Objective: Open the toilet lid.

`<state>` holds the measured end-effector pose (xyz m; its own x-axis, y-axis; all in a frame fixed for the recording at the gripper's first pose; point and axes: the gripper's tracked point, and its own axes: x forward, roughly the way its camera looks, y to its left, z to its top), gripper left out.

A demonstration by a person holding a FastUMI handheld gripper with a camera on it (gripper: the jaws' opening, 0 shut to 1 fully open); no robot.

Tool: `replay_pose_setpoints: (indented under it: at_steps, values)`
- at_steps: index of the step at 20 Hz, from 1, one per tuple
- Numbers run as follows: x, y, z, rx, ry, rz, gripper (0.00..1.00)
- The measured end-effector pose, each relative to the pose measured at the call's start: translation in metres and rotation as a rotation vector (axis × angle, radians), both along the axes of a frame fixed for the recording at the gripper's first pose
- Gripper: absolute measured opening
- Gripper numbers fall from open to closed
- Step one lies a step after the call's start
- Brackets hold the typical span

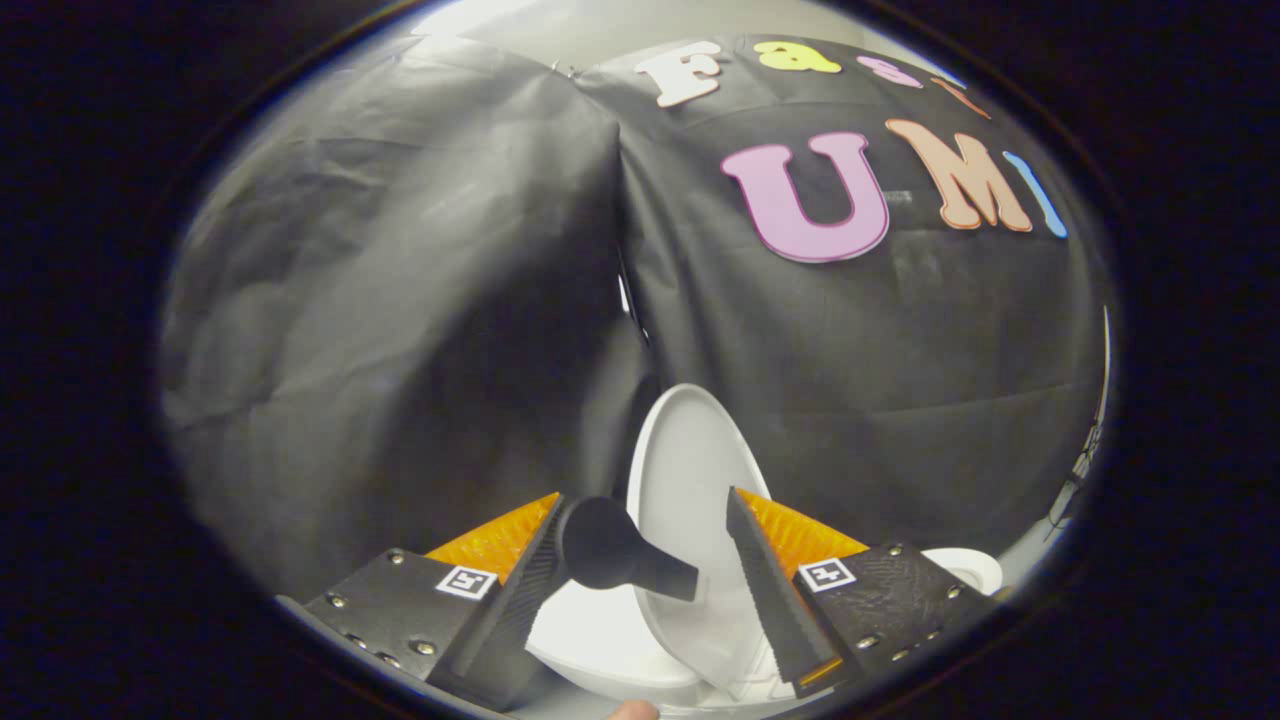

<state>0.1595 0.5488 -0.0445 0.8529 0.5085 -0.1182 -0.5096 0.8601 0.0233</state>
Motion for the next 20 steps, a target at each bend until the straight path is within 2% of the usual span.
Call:
replay_pose_setpoints:
  at_steps: [3, 7, 16, 20]
  values:
    - [-0.008, -0.009, 0.034, 0.047, -0.068, 0.009, 0.95]
    - [-0.014, -0.050, 0.081, 0.047, -0.165, -0.049, 0.95]
    - [-0.022, -0.217, 0.155, -0.029, -0.315, -0.364, 0.95]
    - [-0.033, -0.280, 0.169, -0.095, -0.347, -0.457, 0.95]
